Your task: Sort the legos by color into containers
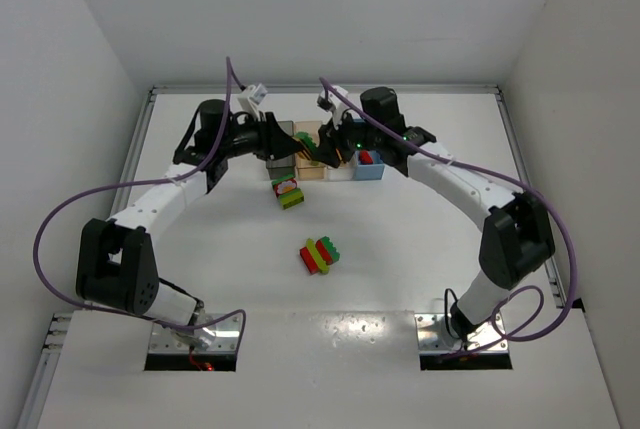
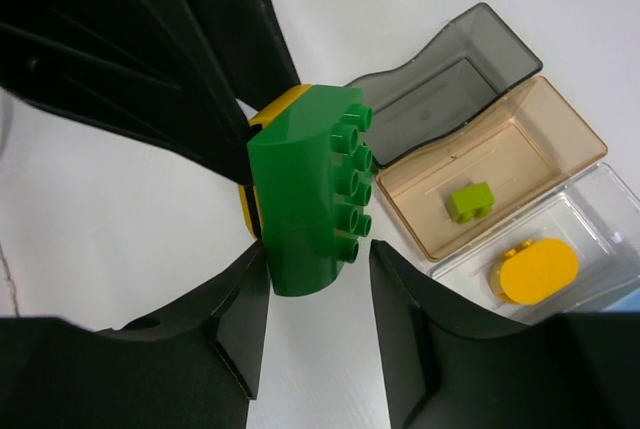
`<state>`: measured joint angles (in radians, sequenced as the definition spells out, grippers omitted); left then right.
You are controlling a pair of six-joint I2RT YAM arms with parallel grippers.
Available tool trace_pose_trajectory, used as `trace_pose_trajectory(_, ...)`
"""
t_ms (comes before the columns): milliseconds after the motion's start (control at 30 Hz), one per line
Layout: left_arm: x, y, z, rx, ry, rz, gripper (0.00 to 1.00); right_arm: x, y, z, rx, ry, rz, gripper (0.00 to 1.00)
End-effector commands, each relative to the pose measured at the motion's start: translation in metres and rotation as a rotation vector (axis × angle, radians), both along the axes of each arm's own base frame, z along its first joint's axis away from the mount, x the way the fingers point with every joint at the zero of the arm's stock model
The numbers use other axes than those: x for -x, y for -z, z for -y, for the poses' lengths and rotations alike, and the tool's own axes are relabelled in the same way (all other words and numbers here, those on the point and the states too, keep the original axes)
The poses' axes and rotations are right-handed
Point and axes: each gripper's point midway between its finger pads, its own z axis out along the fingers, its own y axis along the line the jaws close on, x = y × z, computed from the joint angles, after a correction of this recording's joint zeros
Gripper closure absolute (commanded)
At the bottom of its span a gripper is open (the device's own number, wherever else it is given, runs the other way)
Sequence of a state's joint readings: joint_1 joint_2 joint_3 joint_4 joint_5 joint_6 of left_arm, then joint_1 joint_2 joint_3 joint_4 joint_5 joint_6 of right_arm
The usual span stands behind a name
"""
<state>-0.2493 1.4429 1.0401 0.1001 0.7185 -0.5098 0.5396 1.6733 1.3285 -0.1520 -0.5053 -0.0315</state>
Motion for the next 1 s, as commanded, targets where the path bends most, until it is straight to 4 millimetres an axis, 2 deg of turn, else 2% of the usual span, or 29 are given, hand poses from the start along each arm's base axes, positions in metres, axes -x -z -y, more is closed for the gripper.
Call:
trace_pose_trajectory(0, 0.006, -0.011, 0.011, 0.026, 0.045, 0.044, 0.89, -0.014, -0.027, 0.000, -0.029, 0.043, 0.124, 0.57)
trace_pose_trajectory(200, 0.014, -0.006, 0.017, 0.024, 0.065, 0.033, 0.89, -0.018, -0.026, 0.002, -0.030, 0.069, 0.131, 0.60)
trace_pose_trajectory(300, 0.018, -0.002, 0.020, 0.026, 0.072, 0.016, 0.89, -0.021, -0.028, 0.003, -0.028, 0.086, 0.142, 0.64)
trace_pose_trajectory(433, 0.019, 0.002, 0.020, 0.024, 0.072, 0.007, 0.89, -0.021, -0.025, 0.002, -0.021, 0.098, 0.147, 0.74)
trace_pose_trajectory(467, 0.019, 0.002, 0.020, 0.024, 0.072, 0.007, 0.89, -0.023, -0.025, 0.003, -0.017, 0.108, 0.149, 0.79)
trace_pose_trajectory(667, 0.023, 0.004, 0.019, 0.030, 0.068, -0.018, 0.89, -0.017, -0.021, 0.005, 0.005, 0.095, 0.168, 0.92)
trace_pose_trajectory(767, 0.029, 0.014, 0.017, 0.014, 0.069, -0.049, 0.89, -0.008, -0.024, 0.009, 0.005, 0.087, 0.163, 0.93)
trace_pose_trajectory(833, 0.032, 0.013, 0.014, 0.002, 0.065, -0.035, 0.89, 0.001, -0.016, 0.012, 0.014, 0.075, 0.140, 0.95)
trace_pose_trajectory(867, 0.034, 0.022, 0.012, -0.018, 0.057, -0.050, 0.89, 0.005, -0.018, 0.015, 0.014, 0.074, 0.140, 0.92)
trace_pose_trajectory(900, 0.035, 0.027, 0.009, -0.034, 0.041, -0.052, 0.89, 0.009, -0.020, 0.015, 0.008, 0.065, 0.140, 0.75)
trace_pose_trajectory(967, 0.038, 0.029, 0.008, -0.043, 0.044, -0.053, 0.89, 0.019, -0.019, 0.016, -0.012, 0.051, 0.120, 0.55)
